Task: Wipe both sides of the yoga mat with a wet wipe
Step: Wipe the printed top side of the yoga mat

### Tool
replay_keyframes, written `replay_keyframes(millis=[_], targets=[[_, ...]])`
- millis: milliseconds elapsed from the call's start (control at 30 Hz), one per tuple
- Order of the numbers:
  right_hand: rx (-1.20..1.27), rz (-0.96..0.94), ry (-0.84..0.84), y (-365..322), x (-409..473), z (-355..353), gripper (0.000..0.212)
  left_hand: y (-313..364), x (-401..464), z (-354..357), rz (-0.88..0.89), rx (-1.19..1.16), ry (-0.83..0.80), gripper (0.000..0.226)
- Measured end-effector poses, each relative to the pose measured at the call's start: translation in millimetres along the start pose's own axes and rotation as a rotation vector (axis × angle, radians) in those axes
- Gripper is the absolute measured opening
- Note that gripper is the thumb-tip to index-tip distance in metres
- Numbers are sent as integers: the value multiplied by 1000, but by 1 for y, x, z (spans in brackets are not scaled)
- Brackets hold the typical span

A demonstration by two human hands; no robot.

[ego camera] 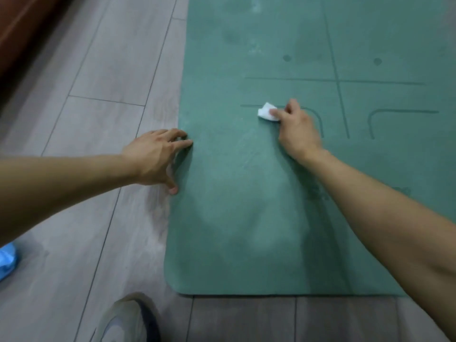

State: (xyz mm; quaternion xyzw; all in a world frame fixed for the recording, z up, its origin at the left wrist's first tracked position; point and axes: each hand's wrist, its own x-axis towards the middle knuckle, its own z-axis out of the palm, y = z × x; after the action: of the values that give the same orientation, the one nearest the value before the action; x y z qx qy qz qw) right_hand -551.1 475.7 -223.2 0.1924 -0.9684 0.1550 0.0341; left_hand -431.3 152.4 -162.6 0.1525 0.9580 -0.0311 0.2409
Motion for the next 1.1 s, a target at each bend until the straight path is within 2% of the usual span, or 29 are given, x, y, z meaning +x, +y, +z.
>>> replay_keyframes(millis=[67, 133, 167, 267, 367, 433, 500, 567, 667, 733, 800, 833, 900, 967, 1033, 1100], targets=[[14, 259, 41, 14, 34, 2, 47, 1, 1, 2, -1, -1, 19, 141], [51, 327, 61, -12, 42, 16, 55, -1, 1, 3, 2, 1, 30, 141], [81, 256, 40, -35, 37, 23, 60, -1, 1, 3, 6, -3, 36, 141], [230, -192, -96, -105, -17, 36, 62, -5, -1, 7, 10, -23, 64, 141], [270, -637, -375, -139, -98, 33, 41, -9, 0, 11, 9, -25, 99, 144], [234, -848, -447, -135, -124, 25, 27, -8, 1, 10, 6, -18, 93, 146], [288, -764, -363, -109, -97, 25, 20, -5, 0, 8, 0, -19, 67, 147], [120, -560, -252, -74, -36, 22, 18, -5, 0, 6, 2, -23, 55, 146], [16, 34, -33, -30, 39, 12, 13, -6, -1, 5, 14, -4, 54, 146], [39, 204, 31, -26, 59, 19, 28, -8, 0, 5, 19, 38, 64, 147], [75, 237, 38, -49, 53, 29, 44, -12, 0, 5, 6, 56, 69, 152], [98, 178, 9, -68, 42, 34, 50, -14, 0, 5, -9, 46, 66, 153], [191, -83, -79, -110, -2, 45, 57, -18, -2, 5, -29, 16, 60, 148], [280, -409, -195, -145, -71, 53, 51, -22, -6, 5, -1, 14, 71, 127], [357, -723, -392, -168, -144, 51, 40, -25, -14, 6, 51, 45, 89, 100], [319, -993, -542, -174, -180, 42, 29, -27, -23, 7, 80, 78, 92, 83]])
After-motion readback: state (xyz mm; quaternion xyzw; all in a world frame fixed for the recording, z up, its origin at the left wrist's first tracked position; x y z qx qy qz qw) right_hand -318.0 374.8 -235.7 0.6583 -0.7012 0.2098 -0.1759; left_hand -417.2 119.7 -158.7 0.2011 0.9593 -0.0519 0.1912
